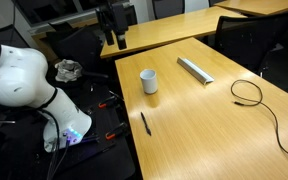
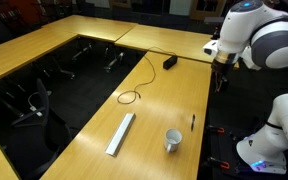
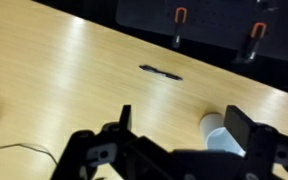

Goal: Move the mug to the right

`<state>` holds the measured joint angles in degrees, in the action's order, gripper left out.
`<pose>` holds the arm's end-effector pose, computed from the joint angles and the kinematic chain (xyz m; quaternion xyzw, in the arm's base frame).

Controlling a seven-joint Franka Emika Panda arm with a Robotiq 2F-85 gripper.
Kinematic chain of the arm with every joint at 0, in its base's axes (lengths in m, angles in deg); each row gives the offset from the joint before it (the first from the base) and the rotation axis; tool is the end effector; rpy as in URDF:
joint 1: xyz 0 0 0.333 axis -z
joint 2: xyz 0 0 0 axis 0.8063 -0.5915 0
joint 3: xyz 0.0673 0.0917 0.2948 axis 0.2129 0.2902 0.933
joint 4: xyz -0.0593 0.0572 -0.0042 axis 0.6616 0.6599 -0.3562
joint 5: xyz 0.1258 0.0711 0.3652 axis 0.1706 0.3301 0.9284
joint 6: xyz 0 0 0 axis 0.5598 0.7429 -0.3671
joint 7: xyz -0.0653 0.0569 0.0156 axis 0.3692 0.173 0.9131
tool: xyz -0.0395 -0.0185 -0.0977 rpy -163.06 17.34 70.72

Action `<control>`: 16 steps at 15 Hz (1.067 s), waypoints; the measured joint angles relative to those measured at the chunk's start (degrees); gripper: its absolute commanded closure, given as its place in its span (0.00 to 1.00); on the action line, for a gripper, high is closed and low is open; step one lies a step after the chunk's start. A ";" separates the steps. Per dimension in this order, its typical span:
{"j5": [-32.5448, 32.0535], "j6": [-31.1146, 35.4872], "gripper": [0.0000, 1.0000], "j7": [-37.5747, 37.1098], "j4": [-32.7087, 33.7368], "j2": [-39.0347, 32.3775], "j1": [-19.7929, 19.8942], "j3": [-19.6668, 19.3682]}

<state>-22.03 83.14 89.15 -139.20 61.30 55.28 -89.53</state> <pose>0.3244 -0.0823 0.5111 0.9908 0.1010 -0.0570 0.0704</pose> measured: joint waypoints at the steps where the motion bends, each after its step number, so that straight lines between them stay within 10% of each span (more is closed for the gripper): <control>1: 1.86 3.35 0.00 -0.01 -1.59 -0.65 -0.77 -0.19; 16: 21.10 39.56 0.00 0.46 -8.50 -33.33 -5.13 1.94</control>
<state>-0.93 122.70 89.60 -147.69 27.98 50.15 -87.59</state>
